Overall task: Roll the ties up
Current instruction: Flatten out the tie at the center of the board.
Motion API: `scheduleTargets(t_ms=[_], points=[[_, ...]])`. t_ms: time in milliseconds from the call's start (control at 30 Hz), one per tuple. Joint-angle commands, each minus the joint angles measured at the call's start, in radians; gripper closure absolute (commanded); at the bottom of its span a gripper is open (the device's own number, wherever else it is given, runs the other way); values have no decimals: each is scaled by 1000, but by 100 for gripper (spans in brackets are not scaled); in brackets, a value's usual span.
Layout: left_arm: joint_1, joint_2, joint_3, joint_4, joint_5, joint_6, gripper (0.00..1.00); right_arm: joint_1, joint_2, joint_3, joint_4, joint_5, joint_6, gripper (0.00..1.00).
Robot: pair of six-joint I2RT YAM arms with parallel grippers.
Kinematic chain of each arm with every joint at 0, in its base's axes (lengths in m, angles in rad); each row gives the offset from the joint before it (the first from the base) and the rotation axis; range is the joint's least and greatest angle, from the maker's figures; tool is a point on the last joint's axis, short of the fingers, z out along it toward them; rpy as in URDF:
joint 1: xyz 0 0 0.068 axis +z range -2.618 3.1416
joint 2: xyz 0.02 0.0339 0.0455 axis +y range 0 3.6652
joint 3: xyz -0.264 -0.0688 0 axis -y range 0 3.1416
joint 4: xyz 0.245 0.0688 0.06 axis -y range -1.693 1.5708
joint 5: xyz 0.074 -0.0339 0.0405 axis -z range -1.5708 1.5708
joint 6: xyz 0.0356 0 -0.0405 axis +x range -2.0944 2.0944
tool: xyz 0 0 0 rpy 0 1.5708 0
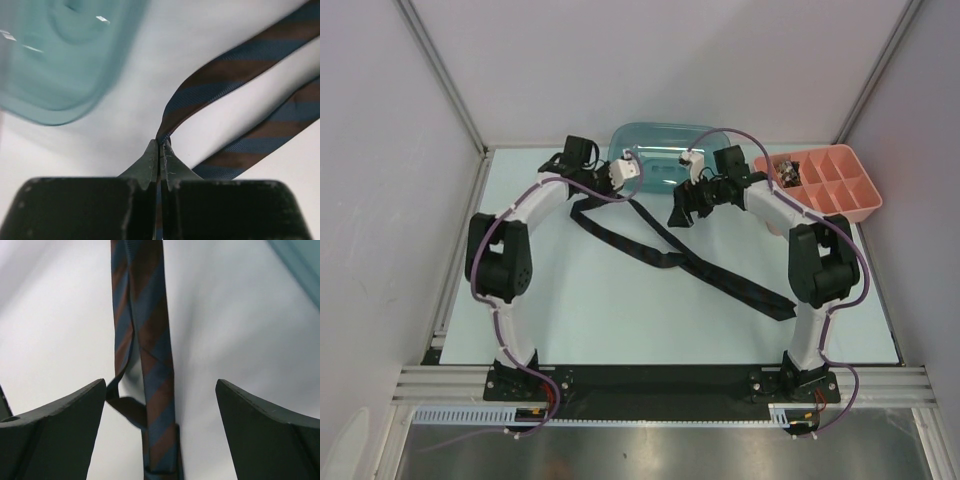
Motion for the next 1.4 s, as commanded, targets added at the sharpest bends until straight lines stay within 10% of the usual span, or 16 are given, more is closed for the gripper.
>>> scheduleTargets(t_ms=[0,667,1000,1367], points=[[-48,-159,-19,91,36,-159,100,20,-57,-2,189,-14,51,2],[-195,-225,18,91,-82,-428,100,102,-156,-61,379,149,28,5],[-217,-253,61,61,-47,-504,100,123,-196,-110,404,275,-46,41],[-215,-283,53,74,-9,-600,100,70,-241,-201,520,123,73,44]])
